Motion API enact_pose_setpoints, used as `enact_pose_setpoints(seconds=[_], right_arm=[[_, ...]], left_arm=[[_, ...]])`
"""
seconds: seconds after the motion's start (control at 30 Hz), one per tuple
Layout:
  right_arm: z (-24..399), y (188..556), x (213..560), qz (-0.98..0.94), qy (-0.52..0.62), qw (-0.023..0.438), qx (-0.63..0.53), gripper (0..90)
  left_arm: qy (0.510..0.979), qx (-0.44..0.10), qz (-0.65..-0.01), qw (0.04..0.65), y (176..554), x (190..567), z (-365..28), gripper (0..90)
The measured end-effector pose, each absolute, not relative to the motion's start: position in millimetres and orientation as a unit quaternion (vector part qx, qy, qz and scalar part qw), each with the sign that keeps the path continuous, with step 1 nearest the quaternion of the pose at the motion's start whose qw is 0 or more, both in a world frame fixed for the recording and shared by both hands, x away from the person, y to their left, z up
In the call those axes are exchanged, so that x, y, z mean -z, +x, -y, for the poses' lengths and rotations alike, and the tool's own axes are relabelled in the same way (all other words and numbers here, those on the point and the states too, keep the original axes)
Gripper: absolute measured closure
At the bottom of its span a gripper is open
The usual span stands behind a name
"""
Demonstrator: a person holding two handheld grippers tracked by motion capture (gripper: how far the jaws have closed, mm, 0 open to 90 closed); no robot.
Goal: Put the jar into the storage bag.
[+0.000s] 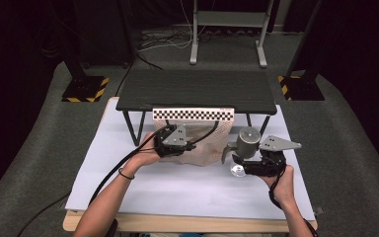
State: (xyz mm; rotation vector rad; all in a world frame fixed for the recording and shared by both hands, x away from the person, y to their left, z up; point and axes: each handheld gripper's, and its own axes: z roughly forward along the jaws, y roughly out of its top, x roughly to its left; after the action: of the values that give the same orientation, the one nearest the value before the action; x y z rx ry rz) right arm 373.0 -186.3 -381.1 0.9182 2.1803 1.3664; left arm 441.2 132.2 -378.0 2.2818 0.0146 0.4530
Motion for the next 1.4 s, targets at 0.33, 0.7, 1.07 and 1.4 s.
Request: enact_pose_setpoints(seconds=[0.33, 0.7, 1.07, 1.4], right_arm=[[181.3, 369.9, 370.7, -0.783, 0.319, 0.203, -0.495, 30.0], [173.5, 369.3, 358.3, -0.781, 0.311, 0.201, -0.504, 30.0], [162.3, 373.9, 341.5, -0.775, 0.295, 0.200, -0.522, 30.1], [154.9, 380.4, 334.2, -0.773, 0.290, 0.195, -0.529, 30.1]], left_arm=[[0.902, -0.184, -0.008, 0.391, 439.1, 379.8, -133.7, 87.6], [0.901, -0.185, -0.008, 0.393, 439.4, 380.6, -131.4, 87.6], [0.901, -0.186, -0.007, 0.392, 438.7, 381.3, -130.4, 87.6], [0.902, -0.189, -0.005, 0.389, 438.8, 382.1, -129.5, 87.5]])
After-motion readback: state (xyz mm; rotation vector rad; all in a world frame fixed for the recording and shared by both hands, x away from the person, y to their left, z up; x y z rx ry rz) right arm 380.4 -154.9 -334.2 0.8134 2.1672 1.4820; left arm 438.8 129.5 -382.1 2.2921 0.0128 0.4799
